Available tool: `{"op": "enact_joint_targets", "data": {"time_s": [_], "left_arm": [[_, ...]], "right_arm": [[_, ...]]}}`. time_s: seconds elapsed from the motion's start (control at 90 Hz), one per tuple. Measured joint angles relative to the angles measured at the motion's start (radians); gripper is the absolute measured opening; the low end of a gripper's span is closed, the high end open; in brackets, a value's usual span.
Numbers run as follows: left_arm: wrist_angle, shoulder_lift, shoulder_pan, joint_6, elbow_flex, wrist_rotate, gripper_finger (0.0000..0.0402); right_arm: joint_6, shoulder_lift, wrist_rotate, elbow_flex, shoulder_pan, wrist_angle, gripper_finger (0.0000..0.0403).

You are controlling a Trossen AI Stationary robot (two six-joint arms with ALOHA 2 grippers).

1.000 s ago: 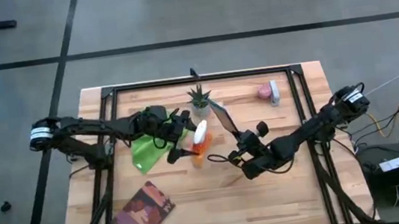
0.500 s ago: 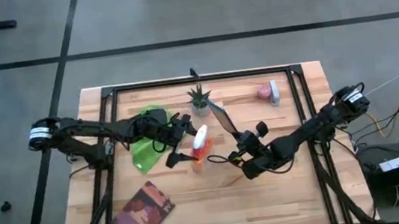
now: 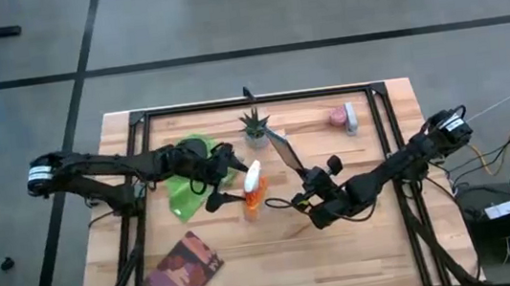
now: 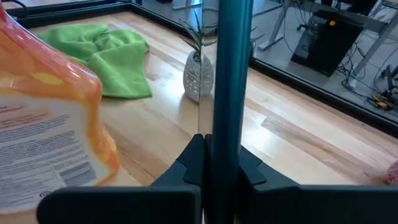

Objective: Apply microfiber cloth
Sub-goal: Spray the front and back of the tablet with the spray bottle

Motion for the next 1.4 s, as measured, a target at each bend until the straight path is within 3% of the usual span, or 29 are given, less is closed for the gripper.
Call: {"op": "enact_joint_targets", "data": {"time_s": [0.133,0.356,0.733,1.4], "left_arm": [[0.026,0.035,0.01,0.055,-0.004,-0.027,0.0386],[0.134,0.105,0.021,0.084,-0.004,0.017,0.0386],[0.204,0.073,0.025,0.036,-0.002,0.018,0.0387],[0.406,0.198,0.025,0.021,-0.004,0.018,0.0399]], "right_arm": [[0.0,0.0,0.0,0.0,0.0,0.003,0.0009],[-0.013,0.0,-0.004,0.0,0.0,0.013,0.0009],[-0.024,0.0,-0.005,0.0,0.0,0.02,0.0009],[-0.052,0.001,-0.027,0.0,0.0,0.044,0.0009]]}}
